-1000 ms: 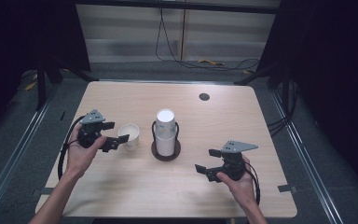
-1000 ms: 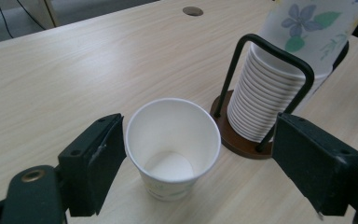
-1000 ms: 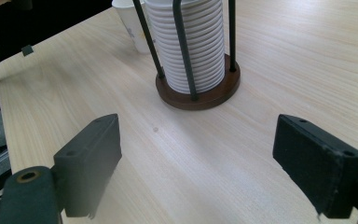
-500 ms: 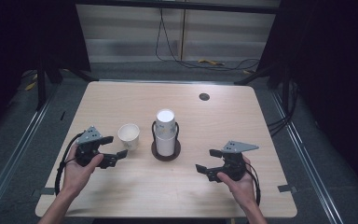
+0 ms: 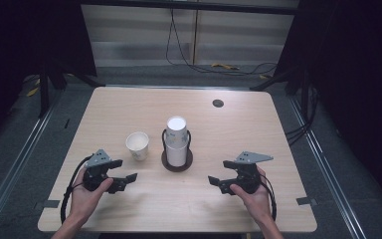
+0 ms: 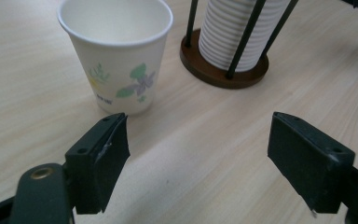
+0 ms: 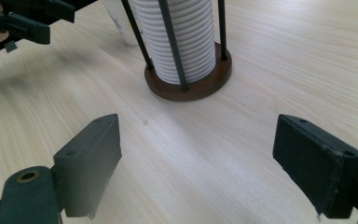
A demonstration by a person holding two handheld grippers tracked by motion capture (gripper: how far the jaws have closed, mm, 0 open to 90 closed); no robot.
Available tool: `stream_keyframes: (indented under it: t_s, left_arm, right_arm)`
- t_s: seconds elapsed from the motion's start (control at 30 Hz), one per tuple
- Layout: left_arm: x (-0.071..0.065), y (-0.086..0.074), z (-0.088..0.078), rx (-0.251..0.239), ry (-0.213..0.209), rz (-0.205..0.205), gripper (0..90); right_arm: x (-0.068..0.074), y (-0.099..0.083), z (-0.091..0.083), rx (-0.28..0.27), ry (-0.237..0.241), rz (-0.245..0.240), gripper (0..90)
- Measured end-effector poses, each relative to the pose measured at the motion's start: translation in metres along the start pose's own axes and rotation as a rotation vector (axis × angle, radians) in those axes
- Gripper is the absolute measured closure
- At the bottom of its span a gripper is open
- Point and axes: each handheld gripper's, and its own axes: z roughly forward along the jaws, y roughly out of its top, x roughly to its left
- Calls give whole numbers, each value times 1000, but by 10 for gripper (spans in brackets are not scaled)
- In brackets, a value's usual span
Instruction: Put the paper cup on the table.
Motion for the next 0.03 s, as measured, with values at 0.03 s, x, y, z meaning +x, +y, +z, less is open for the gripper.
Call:
stream_keyframes:
  t_s: [0.03]
  left_arm:
    - [-1, -1, 0, 1, -8, -1, 204]
  right_arm:
    - [-1, -1, 1, 1, -7, 8, 149]
